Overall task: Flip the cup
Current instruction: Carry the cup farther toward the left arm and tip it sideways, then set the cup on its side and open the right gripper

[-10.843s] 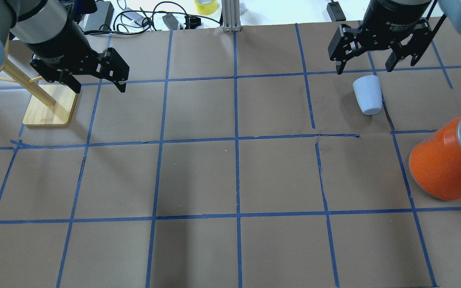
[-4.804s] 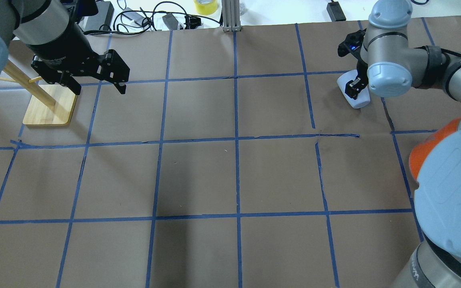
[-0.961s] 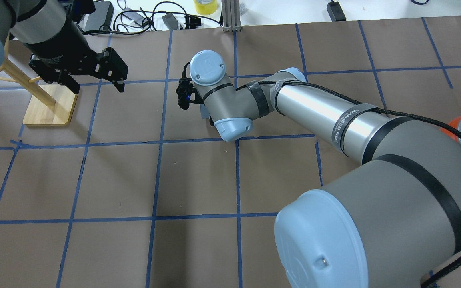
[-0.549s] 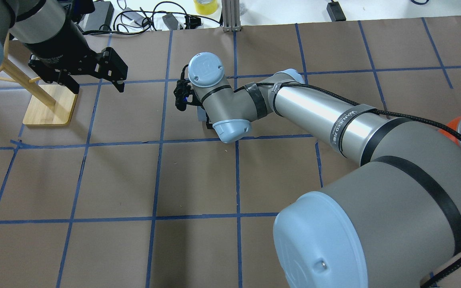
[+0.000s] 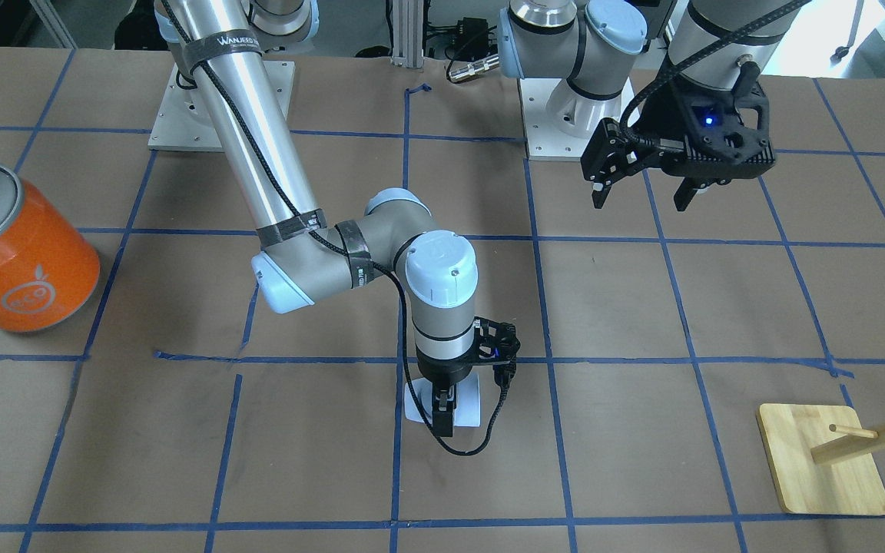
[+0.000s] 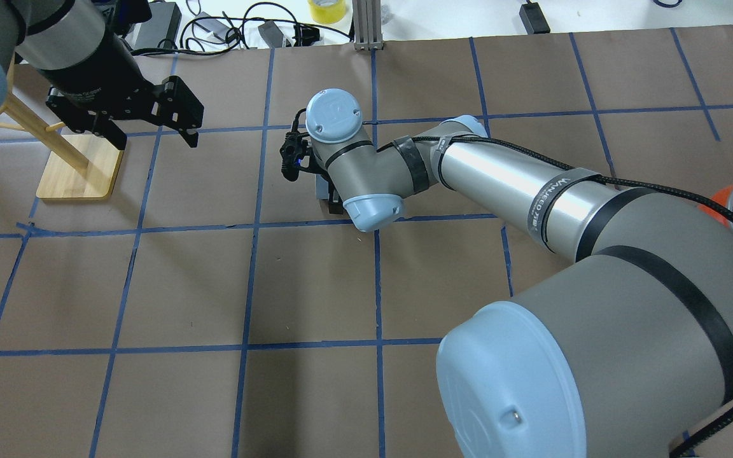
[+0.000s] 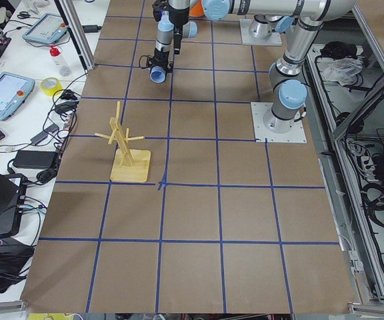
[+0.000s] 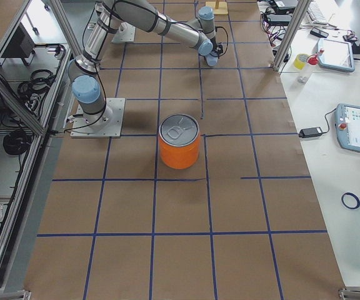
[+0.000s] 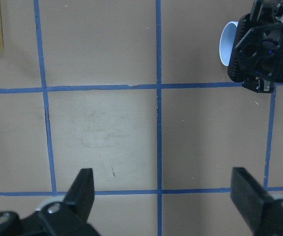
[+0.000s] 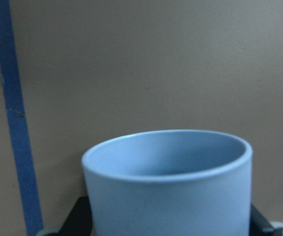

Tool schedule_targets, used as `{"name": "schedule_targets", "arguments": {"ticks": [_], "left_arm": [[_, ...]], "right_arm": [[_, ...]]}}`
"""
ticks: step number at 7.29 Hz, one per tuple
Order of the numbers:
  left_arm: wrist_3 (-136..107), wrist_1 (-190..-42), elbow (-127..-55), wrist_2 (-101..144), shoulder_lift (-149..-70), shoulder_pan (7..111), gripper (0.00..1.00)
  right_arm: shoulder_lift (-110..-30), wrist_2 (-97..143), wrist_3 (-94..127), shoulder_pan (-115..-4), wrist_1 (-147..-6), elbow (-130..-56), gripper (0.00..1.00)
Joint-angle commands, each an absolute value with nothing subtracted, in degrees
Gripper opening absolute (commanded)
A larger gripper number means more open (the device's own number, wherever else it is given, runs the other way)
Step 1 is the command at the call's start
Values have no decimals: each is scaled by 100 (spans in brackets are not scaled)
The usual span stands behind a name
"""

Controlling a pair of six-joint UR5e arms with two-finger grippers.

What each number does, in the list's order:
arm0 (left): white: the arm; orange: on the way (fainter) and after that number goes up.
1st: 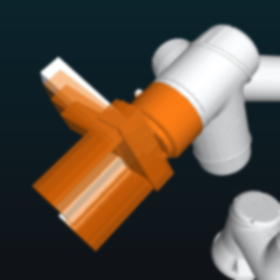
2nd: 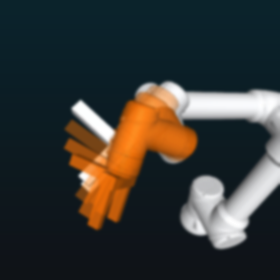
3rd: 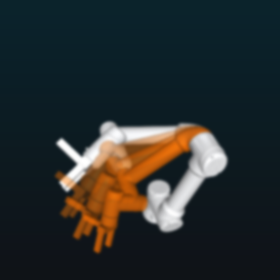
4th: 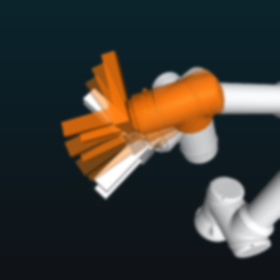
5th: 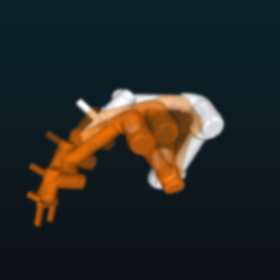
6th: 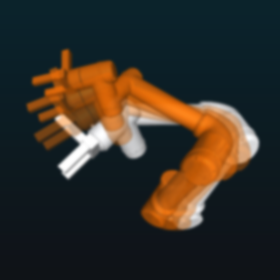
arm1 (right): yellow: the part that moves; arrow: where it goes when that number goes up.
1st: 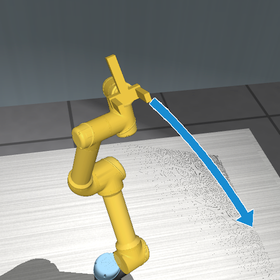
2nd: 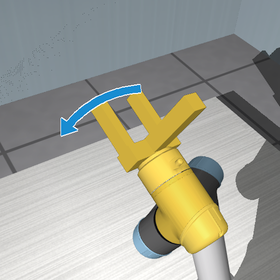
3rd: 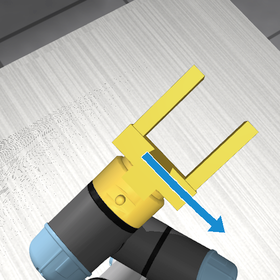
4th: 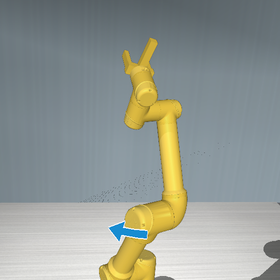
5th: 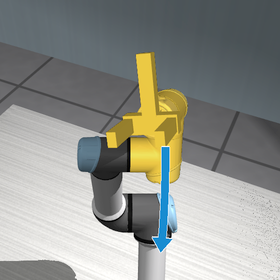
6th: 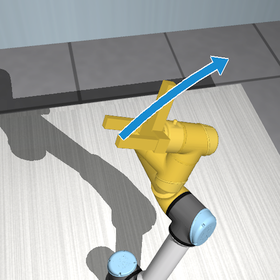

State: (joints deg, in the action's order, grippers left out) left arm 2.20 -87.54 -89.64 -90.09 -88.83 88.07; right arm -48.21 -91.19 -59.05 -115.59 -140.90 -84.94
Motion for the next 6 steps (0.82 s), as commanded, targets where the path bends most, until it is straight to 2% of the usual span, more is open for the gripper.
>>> {"name": "schedule_targets", "arguments": {"ticks": [1,4,6], "left_arm": [[220,-8754,-8965,-9009,-8886,8807,100],[220,-8754,-8965,-9009,-8886,8807,100],[220,-8745,-8956,-9009,-8947,8807,100]], "right_arm": [[-4851,-9088,-5889,-11549,-14098,-8508,100],[-5263,-9220,-5889,-11435,-14020,-8517,100],[-5842,-9211,-5889,-11155,-13345,-8525,100]]}}
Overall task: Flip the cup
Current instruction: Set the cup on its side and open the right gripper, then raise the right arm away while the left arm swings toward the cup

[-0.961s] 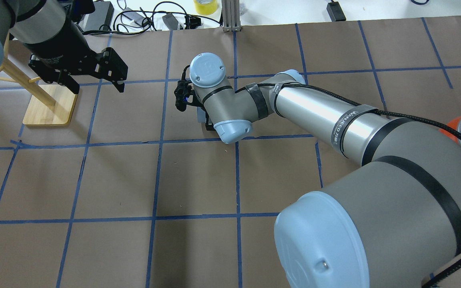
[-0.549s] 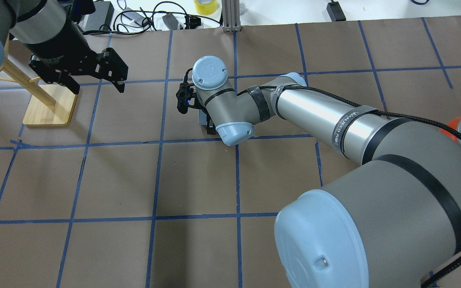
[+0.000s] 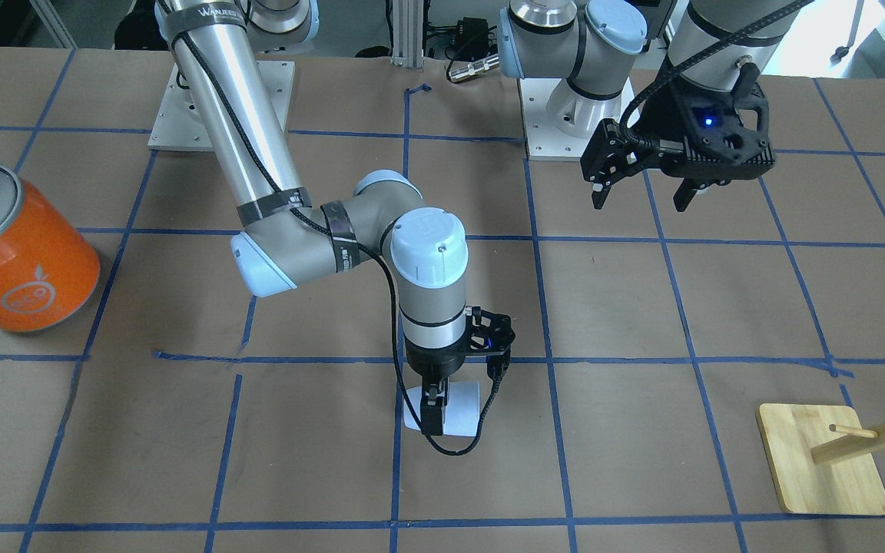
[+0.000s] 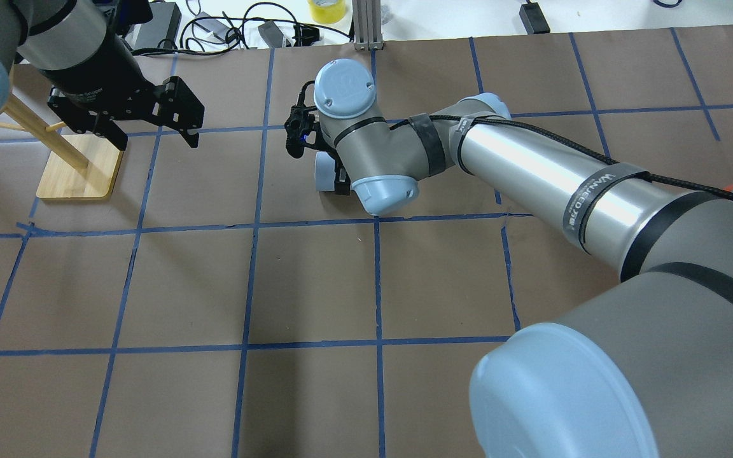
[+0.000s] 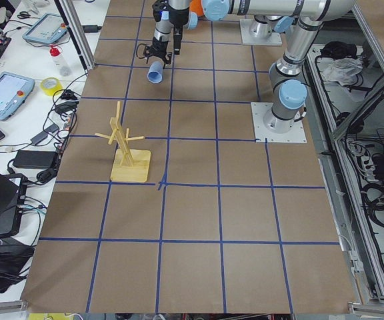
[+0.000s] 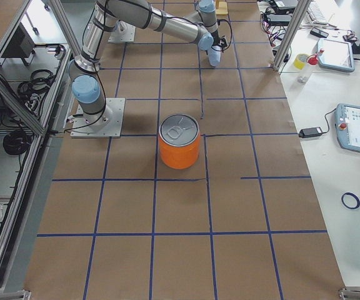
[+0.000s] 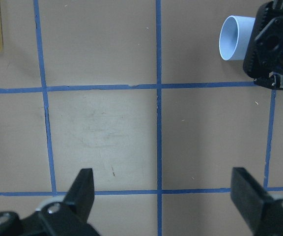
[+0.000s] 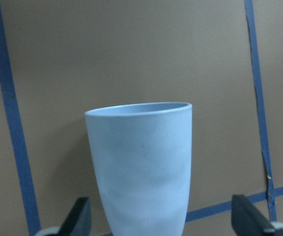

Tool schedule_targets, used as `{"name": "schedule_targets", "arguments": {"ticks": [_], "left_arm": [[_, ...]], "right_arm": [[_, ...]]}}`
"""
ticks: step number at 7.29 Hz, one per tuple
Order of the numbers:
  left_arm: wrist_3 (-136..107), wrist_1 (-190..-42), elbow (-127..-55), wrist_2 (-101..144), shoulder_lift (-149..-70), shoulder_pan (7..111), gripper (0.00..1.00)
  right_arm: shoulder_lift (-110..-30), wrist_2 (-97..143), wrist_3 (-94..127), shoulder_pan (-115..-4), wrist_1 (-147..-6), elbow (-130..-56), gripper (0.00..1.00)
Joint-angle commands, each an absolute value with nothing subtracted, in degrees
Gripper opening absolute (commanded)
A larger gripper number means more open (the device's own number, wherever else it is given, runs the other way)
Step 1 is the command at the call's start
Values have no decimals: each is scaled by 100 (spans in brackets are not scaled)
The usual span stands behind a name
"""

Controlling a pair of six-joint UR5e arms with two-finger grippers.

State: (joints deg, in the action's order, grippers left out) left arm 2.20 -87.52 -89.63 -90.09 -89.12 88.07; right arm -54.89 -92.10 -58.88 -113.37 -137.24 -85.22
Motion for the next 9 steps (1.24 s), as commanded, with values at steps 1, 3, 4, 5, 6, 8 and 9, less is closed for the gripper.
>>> {"name": "schedule_targets", "arguments": {"ticks": [1,3,4,5,6,8,9], "left_arm": [[220,-8736,-8956,-9026,-8973,8807,100],[202,-8736,-8956,-9018,-8982,8807,100],[202,-8736,-8956,-9018,-8982,8807,100],[202,-8736,-8956,-9035,-8991,8807,100],[202,-8728,-8965,-9053,-9000,8807,100],[202,-8728,-8965,-9070,-9000,8815,100],[193,-8728,-8965,-9079,-9000,8815,100]], "right_arm": [[-6201,-9202,-5889,-10945,-12985,-8525,100],[-6914,-9228,-5889,-10374,-11836,-8525,100],[-7169,-9194,-5897,-9997,-11482,-8525,100],[-7485,-9219,-5889,-9671,-11209,-8525,100],[-7836,-9228,-5871,-9416,-11032,-8534,100],[-8225,-9743,-4596,-8827,-10359,-8534,100],[-8348,-9773,-3744,-8702,-9910,-8534,100]]}}
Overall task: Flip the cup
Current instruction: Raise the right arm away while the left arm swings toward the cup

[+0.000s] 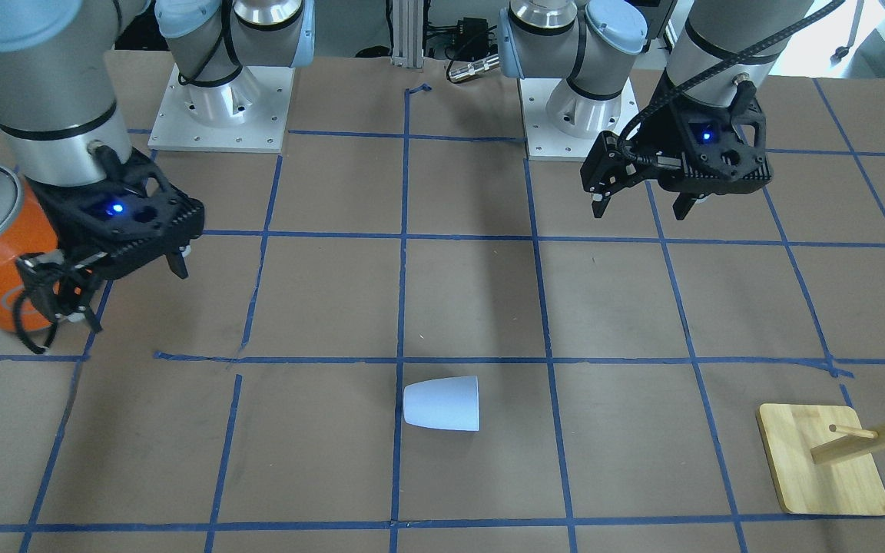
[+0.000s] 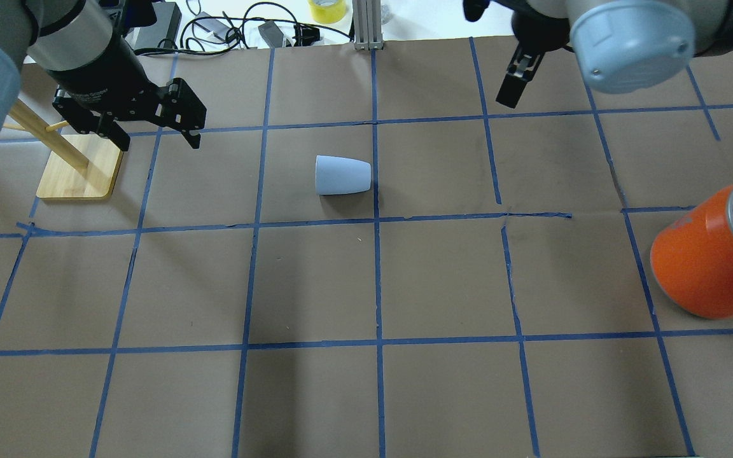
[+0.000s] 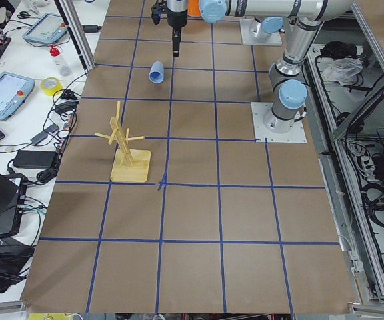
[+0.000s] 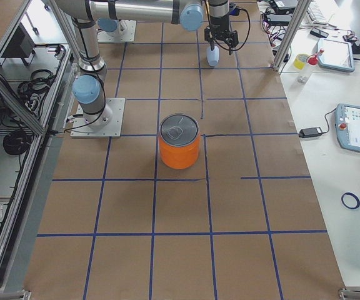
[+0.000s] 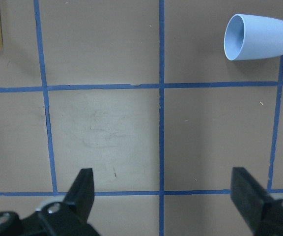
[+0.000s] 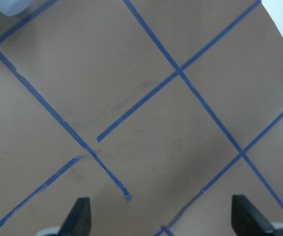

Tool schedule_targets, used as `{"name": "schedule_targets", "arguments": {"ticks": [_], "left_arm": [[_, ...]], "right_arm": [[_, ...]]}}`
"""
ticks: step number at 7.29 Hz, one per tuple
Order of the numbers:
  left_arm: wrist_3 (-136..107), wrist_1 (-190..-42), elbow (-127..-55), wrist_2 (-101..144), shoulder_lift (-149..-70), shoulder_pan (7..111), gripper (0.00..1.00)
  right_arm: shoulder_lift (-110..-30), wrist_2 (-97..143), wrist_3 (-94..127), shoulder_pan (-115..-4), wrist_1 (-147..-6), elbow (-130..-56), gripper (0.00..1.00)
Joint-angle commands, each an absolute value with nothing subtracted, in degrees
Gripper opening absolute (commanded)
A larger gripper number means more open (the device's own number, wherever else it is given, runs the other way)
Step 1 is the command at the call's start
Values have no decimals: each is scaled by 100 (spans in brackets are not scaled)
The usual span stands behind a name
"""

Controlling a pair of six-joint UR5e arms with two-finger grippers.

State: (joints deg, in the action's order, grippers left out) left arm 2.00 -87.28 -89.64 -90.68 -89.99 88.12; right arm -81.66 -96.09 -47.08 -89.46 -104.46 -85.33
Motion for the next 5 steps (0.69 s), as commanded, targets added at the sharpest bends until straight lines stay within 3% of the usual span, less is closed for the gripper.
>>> {"name": "schedule_targets", "arguments": {"ticks": [1,2,5], "left_arm": [[150,-8728,-8974,-9070,-9000,8824,100],[149,-8710,-9017,-9053,-9009,8824,100],[202,-8414,-9079,-7927,-9533,8737,100]], "right_arm": [[-8532,-9730,-1995,-8692,-9810,-8534,100],[-8552,-9660,-760,-8701,-9678,-8534,100],[-8561,-9571,14,-8719,-9458,-8525,100]]}}
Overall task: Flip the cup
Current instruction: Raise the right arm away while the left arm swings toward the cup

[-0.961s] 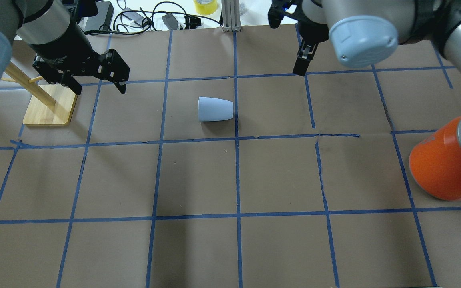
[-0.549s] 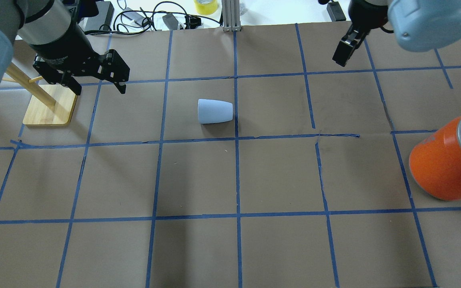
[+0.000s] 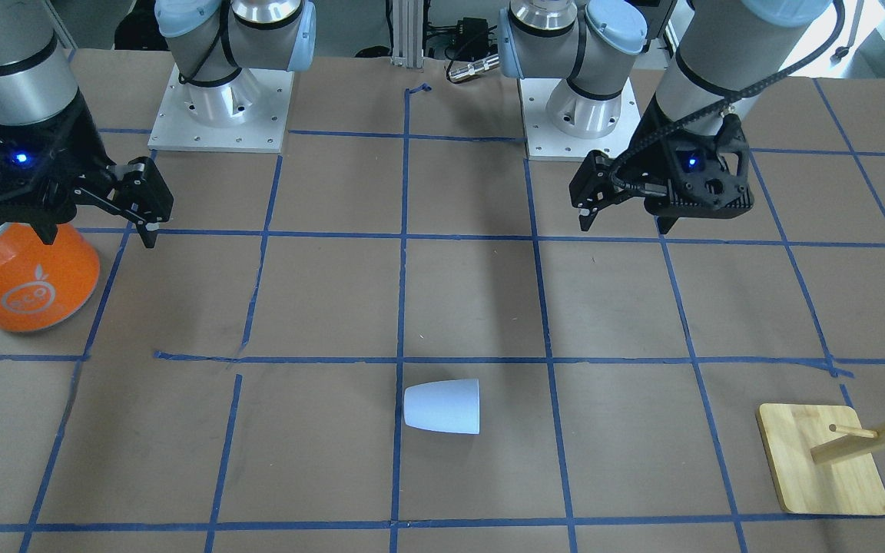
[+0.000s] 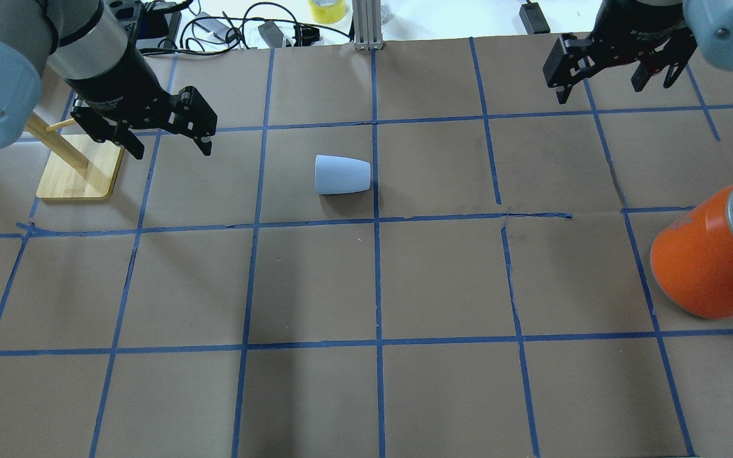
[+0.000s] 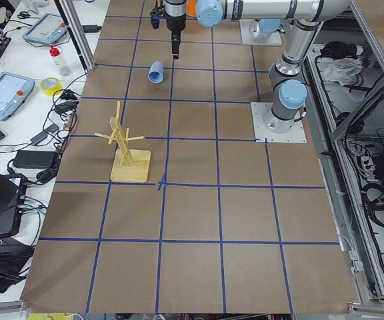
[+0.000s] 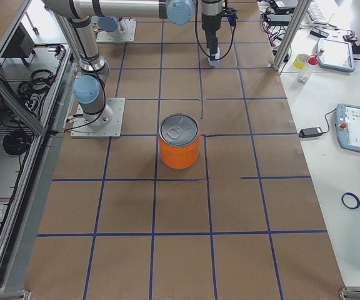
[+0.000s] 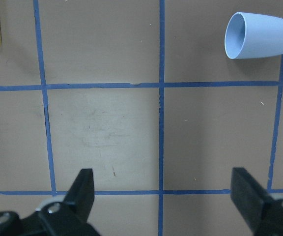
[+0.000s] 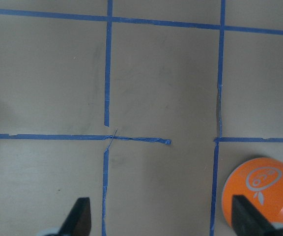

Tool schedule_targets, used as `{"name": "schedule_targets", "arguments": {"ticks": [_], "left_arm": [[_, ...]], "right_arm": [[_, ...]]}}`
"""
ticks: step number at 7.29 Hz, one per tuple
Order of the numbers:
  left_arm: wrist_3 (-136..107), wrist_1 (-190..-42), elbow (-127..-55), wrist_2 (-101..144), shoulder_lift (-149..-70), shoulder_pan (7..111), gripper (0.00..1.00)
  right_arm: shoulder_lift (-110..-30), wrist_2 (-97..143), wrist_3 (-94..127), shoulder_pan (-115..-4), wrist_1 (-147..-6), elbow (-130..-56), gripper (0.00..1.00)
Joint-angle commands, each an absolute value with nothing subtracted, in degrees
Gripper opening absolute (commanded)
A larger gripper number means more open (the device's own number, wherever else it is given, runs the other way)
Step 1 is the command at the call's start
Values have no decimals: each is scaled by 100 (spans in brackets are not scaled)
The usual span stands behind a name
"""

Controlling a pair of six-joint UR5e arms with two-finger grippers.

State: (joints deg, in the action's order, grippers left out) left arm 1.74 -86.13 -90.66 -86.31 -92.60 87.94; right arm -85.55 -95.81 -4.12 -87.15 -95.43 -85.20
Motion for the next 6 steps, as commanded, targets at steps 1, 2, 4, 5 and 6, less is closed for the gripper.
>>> {"name": "schedule_targets", "arguments": {"ticks": [1,2,4,5,6], "left_arm": [[202,-8246,-9088,-7310,-9815,8658,100],[228,-8235,-9088,-6843,-10122,8570,100],[228,-7849,-9097,-6355,-10624,8499,100],[255,-7387,-9131,-5815,-10948,8499,100],[246,-6730,-9367,-5627,-11195,8490,100]], "right_arm": [[-8561,-9519,52,-8719,-9335,-8508,100],[-8508,-9031,61,-8719,-9264,-8508,100],[-8508,-8999,18,-8719,-9281,-8499,100],[-8490,-9035,52,-8719,-9307,-8508,100],[-8447,-9035,44,-8719,-9282,-8517,100]]}}
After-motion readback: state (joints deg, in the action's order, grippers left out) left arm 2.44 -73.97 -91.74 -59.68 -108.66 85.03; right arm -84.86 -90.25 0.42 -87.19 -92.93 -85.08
